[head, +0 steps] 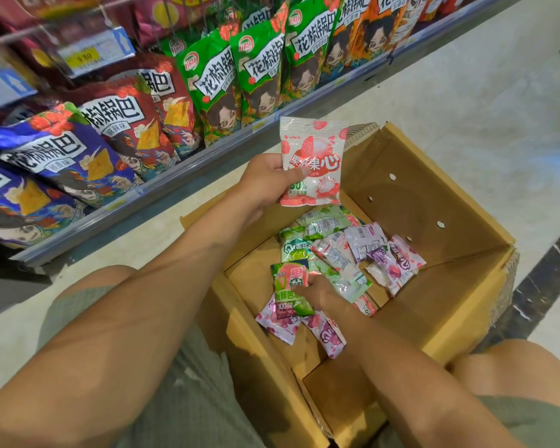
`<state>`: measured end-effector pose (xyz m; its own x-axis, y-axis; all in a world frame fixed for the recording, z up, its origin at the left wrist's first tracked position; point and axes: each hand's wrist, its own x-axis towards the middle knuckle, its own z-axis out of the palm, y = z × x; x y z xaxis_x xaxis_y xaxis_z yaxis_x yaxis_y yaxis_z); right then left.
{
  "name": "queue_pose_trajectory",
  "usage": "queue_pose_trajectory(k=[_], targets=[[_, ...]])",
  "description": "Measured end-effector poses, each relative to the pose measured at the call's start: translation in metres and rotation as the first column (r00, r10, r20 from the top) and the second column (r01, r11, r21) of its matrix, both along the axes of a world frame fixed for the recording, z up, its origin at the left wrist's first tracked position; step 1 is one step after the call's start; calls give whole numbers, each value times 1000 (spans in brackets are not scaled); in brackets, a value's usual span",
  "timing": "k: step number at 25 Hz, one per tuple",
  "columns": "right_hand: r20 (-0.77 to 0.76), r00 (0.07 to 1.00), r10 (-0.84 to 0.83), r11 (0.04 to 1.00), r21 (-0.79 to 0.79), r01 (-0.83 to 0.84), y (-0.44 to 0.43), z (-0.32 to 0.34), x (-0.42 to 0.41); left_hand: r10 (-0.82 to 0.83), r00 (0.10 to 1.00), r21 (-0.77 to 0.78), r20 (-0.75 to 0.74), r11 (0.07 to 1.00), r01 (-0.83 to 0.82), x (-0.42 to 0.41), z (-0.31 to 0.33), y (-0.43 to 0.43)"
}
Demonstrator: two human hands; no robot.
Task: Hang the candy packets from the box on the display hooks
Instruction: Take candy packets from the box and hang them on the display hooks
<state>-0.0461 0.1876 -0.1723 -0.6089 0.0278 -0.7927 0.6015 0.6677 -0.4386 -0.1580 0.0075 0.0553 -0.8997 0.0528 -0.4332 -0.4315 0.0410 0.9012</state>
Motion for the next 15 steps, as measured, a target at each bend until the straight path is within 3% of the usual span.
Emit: queue_pose_trajectory(k=[7, 10, 15], targets=[[-62, 990, -130, 990, -57, 127, 20, 110, 15, 66, 993, 32, 100, 997, -70, 20, 58, -14], [-85, 987, -134, 990, -52, 129, 36, 194, 10, 98, 980, 33, 171, 994, -105, 32, 121, -20], [-145, 973, -180, 983, -63, 172, 55, 352, 3, 98, 985, -45, 142, 995, -92, 34, 261, -27]])
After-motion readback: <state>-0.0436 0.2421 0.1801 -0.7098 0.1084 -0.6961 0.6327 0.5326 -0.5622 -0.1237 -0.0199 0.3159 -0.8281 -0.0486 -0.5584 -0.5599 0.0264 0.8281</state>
